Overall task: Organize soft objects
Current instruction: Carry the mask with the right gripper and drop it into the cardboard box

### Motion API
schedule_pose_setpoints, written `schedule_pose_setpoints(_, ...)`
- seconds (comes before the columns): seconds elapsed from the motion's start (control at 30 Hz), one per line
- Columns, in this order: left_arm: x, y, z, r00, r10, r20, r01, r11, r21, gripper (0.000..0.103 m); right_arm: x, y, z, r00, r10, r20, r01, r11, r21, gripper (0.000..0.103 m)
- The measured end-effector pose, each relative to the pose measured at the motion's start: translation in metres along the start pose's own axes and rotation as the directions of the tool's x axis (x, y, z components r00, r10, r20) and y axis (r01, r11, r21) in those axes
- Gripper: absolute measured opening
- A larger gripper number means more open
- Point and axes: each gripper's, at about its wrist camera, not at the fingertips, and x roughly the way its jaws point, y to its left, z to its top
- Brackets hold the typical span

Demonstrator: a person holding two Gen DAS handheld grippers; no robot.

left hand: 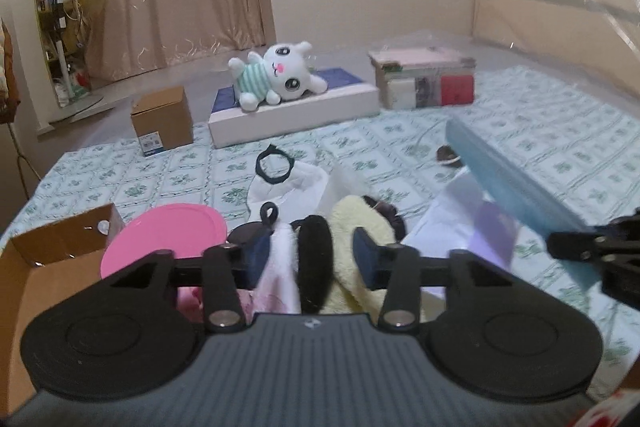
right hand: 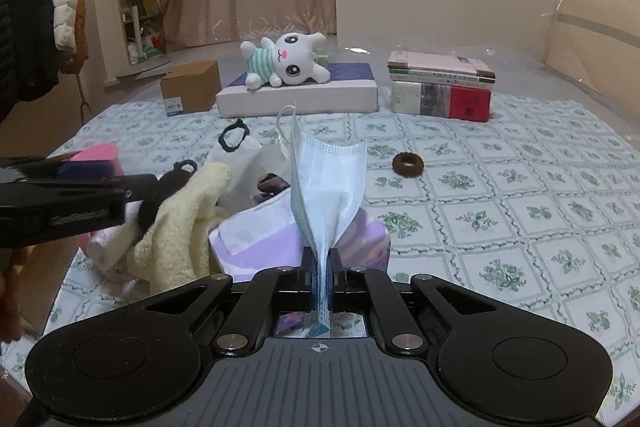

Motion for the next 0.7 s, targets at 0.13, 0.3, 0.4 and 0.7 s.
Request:
schedule_pose_setpoints(0.13, 0.015, -0.006, -0.001, 0.999, 0.009, -0.042, -0.007, 0.999, 0.045, 0.025, 0.004, -0.003, 0.001, 1.0, 0.004, -0.003, -0.004, 1.0, 0.004, 0.005)
schedule_pose_setpoints(0.3, 0.029, -0.012, -0.004, 0.997, 0.013, -0.077, -0.006, 0.996, 0.086, 0.02, 0.008, -0.005, 0.0, 1.0, 0.003, -0.009, -0.003, 1.0, 0.008, 0.005)
schedule_pose_setpoints(0.4, 0.032, -0.013, -0.006, 0.996, 0.014, -0.088, -0.007, 0.996, 0.085, 0.012, 0.007, -0.006, -0.001, 1.0, 0.001, -0.009, -0.001, 1.0, 0.012, 0.005)
schedule_pose_setpoints(0.7, -0.004, -0.006, 0.004, 1.0, -0.023, -0.015, 0.023, 0.999, 0.024, 0.01, -0.012, -0.004, 0.004, 1.0, -0.007, 0.028, 0.006, 1.0, 0.013, 0.005)
